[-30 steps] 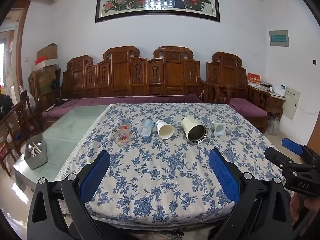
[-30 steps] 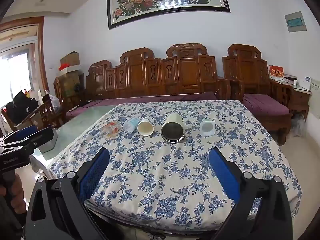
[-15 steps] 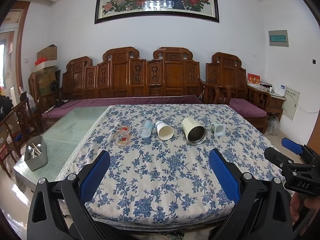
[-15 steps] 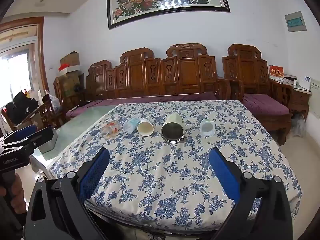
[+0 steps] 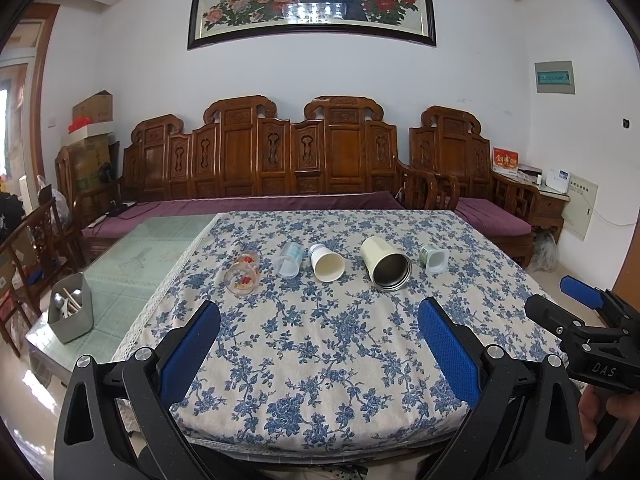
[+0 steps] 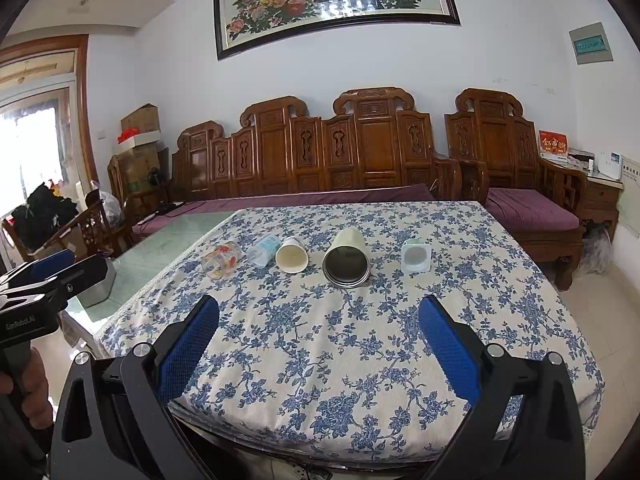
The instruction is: Flip cup upside down
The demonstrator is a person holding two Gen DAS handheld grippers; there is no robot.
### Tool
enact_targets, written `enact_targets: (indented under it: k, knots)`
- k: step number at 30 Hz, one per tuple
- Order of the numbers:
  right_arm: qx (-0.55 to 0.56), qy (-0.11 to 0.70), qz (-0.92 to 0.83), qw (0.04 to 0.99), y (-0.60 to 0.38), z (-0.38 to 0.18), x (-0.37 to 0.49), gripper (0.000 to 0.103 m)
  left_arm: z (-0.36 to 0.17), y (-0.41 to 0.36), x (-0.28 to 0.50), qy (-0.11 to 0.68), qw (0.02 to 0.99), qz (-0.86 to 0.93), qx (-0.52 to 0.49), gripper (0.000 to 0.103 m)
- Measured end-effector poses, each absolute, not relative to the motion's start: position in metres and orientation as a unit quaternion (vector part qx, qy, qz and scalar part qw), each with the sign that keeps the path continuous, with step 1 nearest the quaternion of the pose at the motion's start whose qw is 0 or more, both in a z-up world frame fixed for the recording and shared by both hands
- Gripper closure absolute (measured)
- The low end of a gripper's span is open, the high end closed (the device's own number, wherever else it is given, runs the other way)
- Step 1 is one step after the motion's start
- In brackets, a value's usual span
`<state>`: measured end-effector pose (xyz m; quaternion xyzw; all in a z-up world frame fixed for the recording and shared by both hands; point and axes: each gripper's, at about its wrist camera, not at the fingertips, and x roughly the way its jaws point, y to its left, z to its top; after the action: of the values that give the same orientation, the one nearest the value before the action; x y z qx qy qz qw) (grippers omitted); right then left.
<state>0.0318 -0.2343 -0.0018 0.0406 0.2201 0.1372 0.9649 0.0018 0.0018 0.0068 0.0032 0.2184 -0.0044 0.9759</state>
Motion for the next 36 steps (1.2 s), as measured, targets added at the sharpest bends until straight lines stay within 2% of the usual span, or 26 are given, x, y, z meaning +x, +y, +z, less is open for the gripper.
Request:
enact_targets:
  k: [36]
  knots:
    - [0.042,0.22,0.137,0.965,-0.234,-0.002,0.031,0.003,0.021,-0.004,-0.007,0.21,0.978,-0.007,0.007,0.008]
